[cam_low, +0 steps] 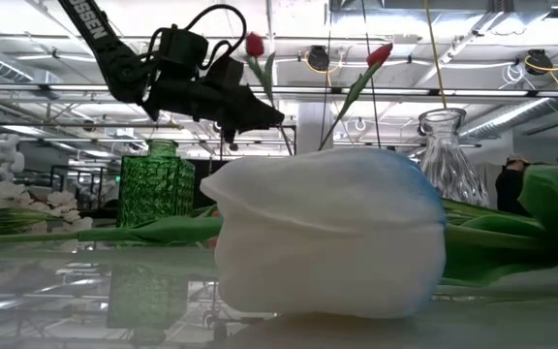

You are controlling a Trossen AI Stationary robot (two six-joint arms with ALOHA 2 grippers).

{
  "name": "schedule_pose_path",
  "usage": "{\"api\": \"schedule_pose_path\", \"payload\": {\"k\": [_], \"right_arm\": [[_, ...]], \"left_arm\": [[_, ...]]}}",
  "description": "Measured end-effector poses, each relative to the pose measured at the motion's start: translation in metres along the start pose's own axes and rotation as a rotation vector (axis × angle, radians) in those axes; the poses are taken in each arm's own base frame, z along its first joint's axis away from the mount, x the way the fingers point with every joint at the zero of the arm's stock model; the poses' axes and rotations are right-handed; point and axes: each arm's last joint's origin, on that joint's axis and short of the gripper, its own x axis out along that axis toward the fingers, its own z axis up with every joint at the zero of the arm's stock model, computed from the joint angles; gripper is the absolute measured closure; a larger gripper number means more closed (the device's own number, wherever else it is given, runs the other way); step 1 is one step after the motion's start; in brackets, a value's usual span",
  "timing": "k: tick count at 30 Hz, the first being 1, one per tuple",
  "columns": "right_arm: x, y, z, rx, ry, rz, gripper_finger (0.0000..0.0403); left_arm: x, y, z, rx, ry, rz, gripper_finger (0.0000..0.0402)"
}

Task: Sort flowers into vase by color
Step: Put the right red flower into the purple vase, then put the red flower into the purple vase

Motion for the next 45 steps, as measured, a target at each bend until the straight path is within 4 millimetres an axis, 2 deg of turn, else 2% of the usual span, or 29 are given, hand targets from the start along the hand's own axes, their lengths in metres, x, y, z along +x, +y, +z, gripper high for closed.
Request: {"api": "schedule_pose_path", "payload": {"k": [9,16,23,31,37,41,45], "right_arm": [[0.0,0.0,0.0,0.007,0.0,0.0,0.0188],[0.0,0.0,-0.001,-0.002,0.007,0.0,0.0188],[0.0,0.0,-0.002,0.011,0.011,0.0,0.0188],[-0.001,0.0,-0.002,0.023,0.01,0.002,0.0188],[-0.001,0.0,-0.002,0.015,0.01,0.002,0.0188],[-0.001,0.0,-0.002,0.011,0.01,0.002,0.0188],[-0.001,0.0,-0.002,0.011,0.01,0.002,0.0188]], "left_arm": [[-0.001,0.001,-0.013,-0.012,0.13,0.014,0.0238],[-0.023,0.0,-0.014,0.023,0.35,0.04,0.0187],[-0.056,-0.014,-0.004,0.05,0.527,0.079,0.0182],[-0.083,-0.033,-0.008,0.085,0.745,0.174,0.0182],[-0.089,-0.044,-0.018,0.162,0.895,0.134,0.0182],[-0.088,-0.047,-0.02,0.198,0.908,0.151,0.0186],[-0.084,-0.044,-0.025,0.201,0.929,0.254,0.0204]]}}
